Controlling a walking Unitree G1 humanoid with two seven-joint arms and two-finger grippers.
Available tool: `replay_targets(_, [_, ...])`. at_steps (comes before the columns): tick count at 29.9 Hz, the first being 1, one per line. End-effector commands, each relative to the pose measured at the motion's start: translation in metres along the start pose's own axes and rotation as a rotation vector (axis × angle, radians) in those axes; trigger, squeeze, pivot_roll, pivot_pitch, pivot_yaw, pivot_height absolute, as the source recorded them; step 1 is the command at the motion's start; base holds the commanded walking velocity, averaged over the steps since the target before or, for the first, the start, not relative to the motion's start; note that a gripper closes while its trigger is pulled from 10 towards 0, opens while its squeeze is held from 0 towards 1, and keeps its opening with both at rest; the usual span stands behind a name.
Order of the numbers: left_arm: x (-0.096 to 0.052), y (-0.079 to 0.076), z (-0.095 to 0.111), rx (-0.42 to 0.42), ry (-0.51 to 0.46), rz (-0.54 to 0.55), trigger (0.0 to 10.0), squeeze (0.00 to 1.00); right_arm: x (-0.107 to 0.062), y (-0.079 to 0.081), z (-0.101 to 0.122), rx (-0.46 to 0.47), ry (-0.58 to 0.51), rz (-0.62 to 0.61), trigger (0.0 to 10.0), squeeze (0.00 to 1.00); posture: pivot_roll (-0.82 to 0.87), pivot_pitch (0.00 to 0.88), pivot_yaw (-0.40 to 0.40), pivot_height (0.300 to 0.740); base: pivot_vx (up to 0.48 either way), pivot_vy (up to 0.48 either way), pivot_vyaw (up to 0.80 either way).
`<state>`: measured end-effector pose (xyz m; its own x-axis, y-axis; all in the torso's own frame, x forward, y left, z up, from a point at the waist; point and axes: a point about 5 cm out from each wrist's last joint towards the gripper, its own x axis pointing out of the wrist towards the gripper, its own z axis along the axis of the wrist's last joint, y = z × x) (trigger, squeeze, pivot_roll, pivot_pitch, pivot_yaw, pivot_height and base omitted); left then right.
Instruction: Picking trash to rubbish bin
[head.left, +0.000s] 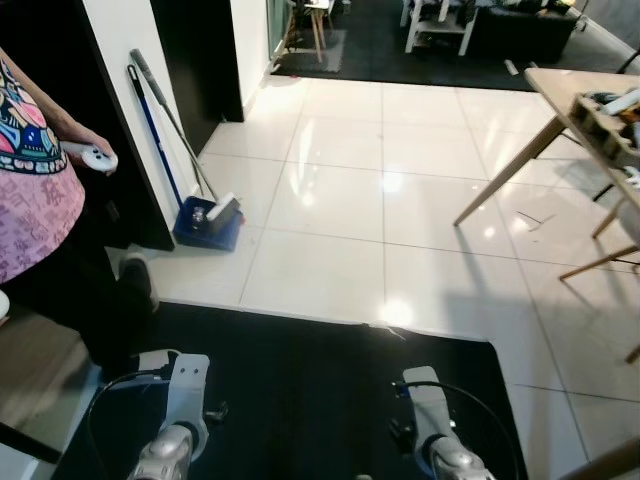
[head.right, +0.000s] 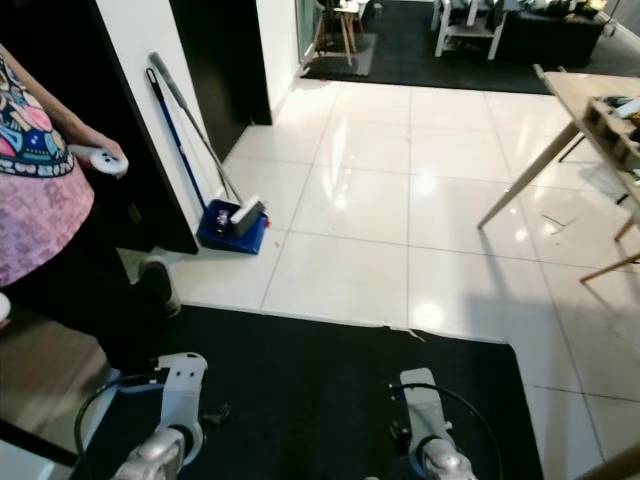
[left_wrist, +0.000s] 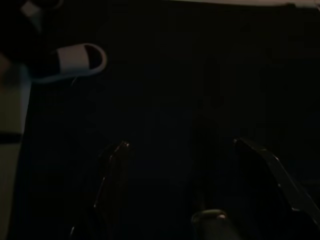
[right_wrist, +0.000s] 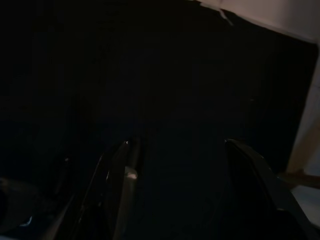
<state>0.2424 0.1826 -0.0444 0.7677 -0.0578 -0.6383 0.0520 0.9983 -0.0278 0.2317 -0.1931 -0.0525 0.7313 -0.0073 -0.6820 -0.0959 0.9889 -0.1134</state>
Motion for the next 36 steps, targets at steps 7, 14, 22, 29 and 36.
replay_targets(7, [-0.0024,0.0009,-0.009,0.001,0.029,-0.001,10.0,0.0,-0.0014,-0.0009,-0.0066,-0.009,0.028,0.002,10.0,0.0,-0.07,0.102,0.016,0.74,0.326,0.0,0.0])
replay_targets(14, [-0.0024,0.002,-0.0085,0.003,0.027,0.002,10.0,0.0,-0.0015,-0.0005,-0.0072,-0.014,0.03,0.006,10.0,0.0,-0.07,0.096,0.015,0.74,0.323,0.0,0.0])
replay_targets(22, [-0.0022,-0.0005,-0.0093,-0.001,0.027,0.0,10.0,0.0,-0.0019,-0.0016,-0.0082,-0.026,0.034,0.012,10.0,0.0,-0.07,0.087,0.008,0.74,0.323,0.0,-0.68])
replay_targets(29, [-0.0036,0.0005,-0.0123,0.003,0.031,-0.002,10.0,0.0,-0.0022,-0.0015,-0.009,-0.027,0.035,0.013,10.0,0.0,-0.07,0.08,0.011,0.74,0.323,0.0,-0.8])
replay_targets(36, [-0.0035,0.0021,-0.0114,0.008,0.031,-0.002,10.0,0.0,-0.0023,0.0002,-0.0099,-0.025,0.036,0.017,10.0,0.0,-0.07,0.077,0.01,0.74,0.324,0.0,-0.8])
